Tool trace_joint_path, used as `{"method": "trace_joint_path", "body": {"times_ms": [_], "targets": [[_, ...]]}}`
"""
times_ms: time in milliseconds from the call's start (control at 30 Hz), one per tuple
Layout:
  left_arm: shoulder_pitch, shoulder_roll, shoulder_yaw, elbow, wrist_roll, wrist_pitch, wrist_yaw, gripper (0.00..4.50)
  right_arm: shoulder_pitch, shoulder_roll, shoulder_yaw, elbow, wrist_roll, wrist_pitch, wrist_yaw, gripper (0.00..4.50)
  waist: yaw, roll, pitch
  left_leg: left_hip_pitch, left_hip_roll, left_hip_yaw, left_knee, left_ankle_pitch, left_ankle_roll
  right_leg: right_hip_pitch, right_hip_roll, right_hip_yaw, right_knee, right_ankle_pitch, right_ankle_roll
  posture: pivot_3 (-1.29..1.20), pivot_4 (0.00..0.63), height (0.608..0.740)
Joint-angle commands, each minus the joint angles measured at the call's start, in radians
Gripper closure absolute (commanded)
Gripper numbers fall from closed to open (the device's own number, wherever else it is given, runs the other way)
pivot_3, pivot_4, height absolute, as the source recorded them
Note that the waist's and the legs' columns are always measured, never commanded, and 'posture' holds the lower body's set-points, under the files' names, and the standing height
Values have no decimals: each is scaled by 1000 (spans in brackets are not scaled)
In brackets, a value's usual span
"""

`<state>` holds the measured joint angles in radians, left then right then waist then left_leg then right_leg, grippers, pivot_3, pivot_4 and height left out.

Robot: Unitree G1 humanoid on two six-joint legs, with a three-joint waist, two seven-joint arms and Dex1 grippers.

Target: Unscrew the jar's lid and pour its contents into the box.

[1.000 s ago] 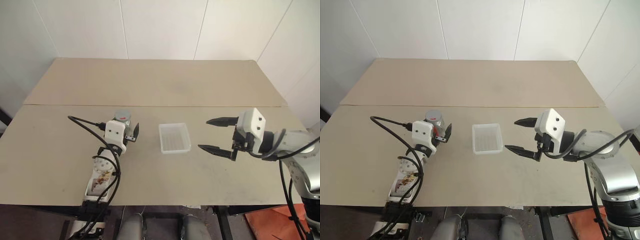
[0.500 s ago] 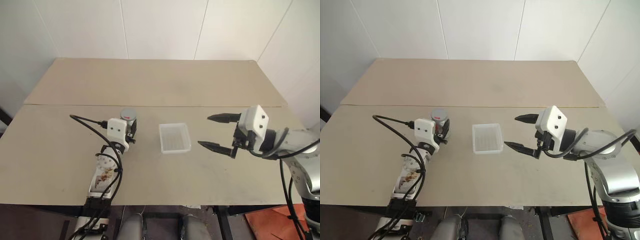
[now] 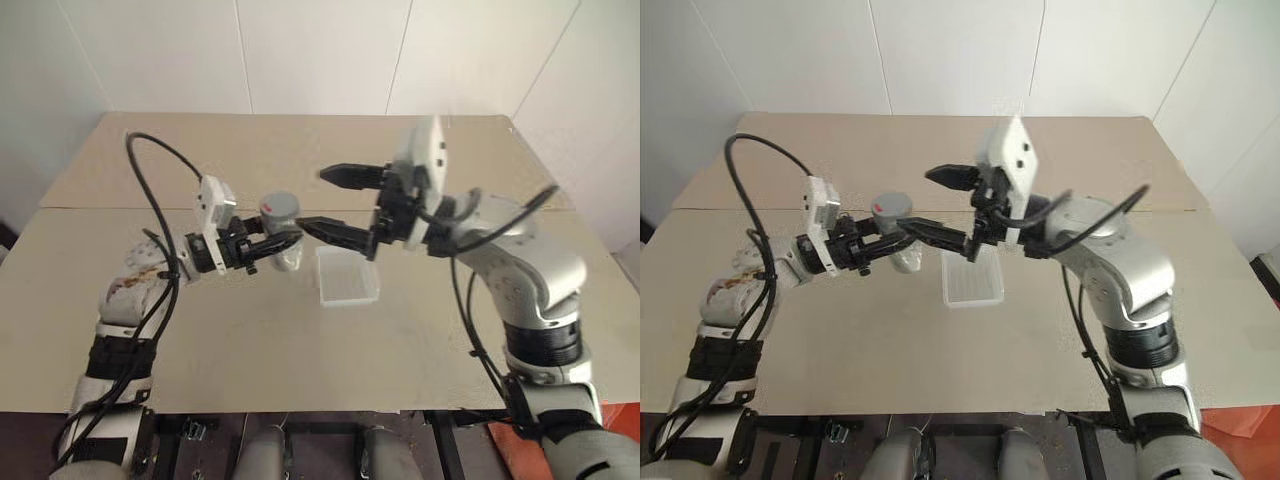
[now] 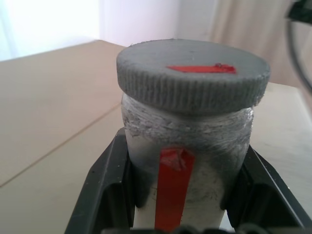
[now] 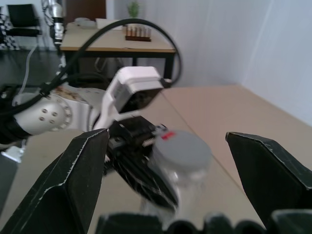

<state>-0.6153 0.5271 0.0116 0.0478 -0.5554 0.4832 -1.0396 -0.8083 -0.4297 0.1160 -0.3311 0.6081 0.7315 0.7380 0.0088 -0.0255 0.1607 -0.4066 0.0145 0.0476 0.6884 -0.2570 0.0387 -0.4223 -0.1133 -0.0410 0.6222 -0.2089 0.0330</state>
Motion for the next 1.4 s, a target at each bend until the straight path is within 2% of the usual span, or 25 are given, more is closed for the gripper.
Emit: {"method": "trace_joint_path", "body": {"times_ms": [33, 367, 833, 933, 1033, 1067, 1133, 1233, 1400], "targets": [[-69, -32, -31, 40, 9, -53, -69, 2576, -42, 17, 28, 24, -38, 1, -16, 0, 0, 0, 0, 0, 0, 0, 1, 0, 0, 0, 0, 0, 0, 0, 0, 0, 150, 740], [-97, -73, -56, 94, 62, -151, -131, 2576, -68, 45, 38, 89, -89, 7, -49, 0, -15, 0, 0, 0, 1, 0, 2, 0, 0, -1, 1, 1, 2, 0, 0, 0, 150, 740], [-94, -77, -36, 95, 61, -174, -129, 2576, -45, 22, 29, 111, -100, -7, -6, 0, -20, 0, 0, -1, 1, 0, 3, 0, 1, -1, 1, 1, 2, 0, 0, 0, 150, 740], [-91, -78, -36, 90, 62, -174, -127, 2576, -45, 25, 23, 115, -102, -12, -1, 618, -20, 0, 0, -1, 1, 0, 3, 0, 1, -1, 1, 1, 2, 0, 0, 0, 150, 740], [-87, -76, -39, 87, 67, -179, -129, 2576, -48, 28, 10, 121, -97, -18, 5, 1581, -20, 0, 0, -1, 1, 0, 3, 0, 1, -1, 1, 1, 2, 0, 0, 0, 150, 740], [-86, -74, -39, 87, 66, -179, -130, 2576, -52, 32, 2, 125, -95, -21, 3, 1740, -20, 0, 0, -1, 1, 0, 3, 0, 1, -1, 1, 1, 2, 0, 0, 0, 150, 740], [-87, -70, -39, 89, 65, -176, -136, 2576, -60, 41, -18, 135, -77, -34, 15, 1741, -20, 0, 0, -1, 1, 0, 3, 0, 1, -1, 1, 1, 2, 0, 0, 0, 150, 740], [-101, -55, -45, 89, 36, -129, -183, 2576, -74, 43, -38, 166, -34, -74, 106, 1741, -20, 0, 0, -1, 1, 0, 3, 0, 1, -1, 1, 1, 2, 0, 0, 0, 150, 740], [-155, -1, -69, 79, -34, -42, -350, 2576, -117, 4, -22, 297, 88, -163, 564, 1741, -20, 1, 1, -1, 1, 0, 3, -1, 1, -1, 1, 1, 2, 0, 0, 0, 150, 740]]}}
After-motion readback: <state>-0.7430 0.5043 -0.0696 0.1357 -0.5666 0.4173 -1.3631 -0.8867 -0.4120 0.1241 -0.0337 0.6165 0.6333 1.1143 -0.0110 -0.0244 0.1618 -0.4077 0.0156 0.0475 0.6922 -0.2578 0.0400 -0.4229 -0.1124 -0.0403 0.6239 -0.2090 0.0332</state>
